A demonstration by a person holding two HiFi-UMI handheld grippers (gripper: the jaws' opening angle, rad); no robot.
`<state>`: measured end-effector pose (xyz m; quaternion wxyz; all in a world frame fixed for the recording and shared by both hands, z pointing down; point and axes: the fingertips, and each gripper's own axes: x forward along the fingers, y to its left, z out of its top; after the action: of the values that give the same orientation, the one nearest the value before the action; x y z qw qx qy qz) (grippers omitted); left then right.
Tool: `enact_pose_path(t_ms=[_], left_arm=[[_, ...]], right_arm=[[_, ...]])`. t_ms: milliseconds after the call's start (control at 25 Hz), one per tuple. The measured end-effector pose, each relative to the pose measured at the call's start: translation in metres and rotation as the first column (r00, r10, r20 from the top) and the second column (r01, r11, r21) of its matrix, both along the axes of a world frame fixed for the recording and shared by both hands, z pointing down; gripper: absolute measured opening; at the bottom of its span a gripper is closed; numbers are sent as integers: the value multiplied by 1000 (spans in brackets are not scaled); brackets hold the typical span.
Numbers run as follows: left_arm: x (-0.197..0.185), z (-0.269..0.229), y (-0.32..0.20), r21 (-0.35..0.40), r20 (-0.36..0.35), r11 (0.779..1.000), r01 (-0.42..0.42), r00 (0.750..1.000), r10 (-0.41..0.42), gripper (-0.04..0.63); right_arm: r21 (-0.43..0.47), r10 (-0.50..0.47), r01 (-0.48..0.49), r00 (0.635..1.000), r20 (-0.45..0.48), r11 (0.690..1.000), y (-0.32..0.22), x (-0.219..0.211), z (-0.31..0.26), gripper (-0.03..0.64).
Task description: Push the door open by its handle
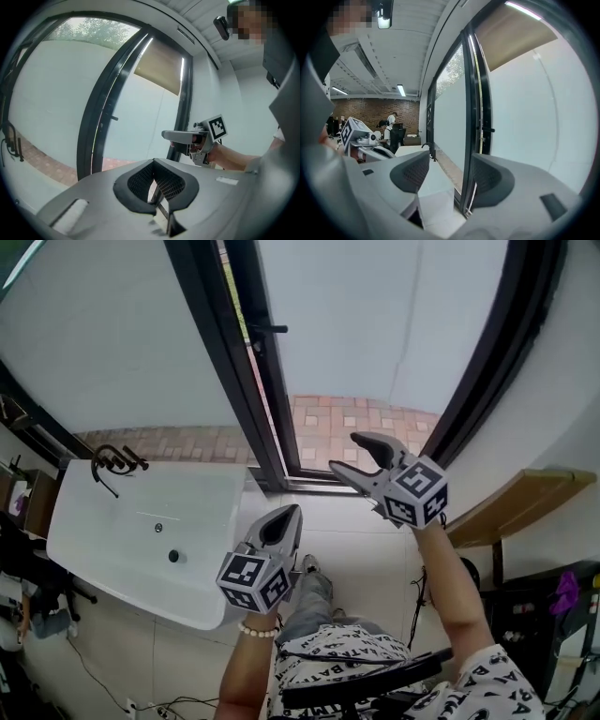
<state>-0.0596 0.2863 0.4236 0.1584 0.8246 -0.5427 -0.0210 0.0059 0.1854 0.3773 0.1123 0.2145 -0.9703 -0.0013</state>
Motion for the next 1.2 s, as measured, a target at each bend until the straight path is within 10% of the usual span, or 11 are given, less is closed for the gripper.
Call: enact_pose_path(t_ms=[640, 1200], left_arm=[[-63, 18, -194, -42, -16, 997, 63, 998, -63, -11], [-93, 11, -267, -29, -23, 999, 43, 999, -44, -11]], right_arm=[[99, -105, 134, 962, -253, 986, -250, -129, -18, 301], [67, -196, 271, 826, -528, 960, -344, -225, -5, 272]])
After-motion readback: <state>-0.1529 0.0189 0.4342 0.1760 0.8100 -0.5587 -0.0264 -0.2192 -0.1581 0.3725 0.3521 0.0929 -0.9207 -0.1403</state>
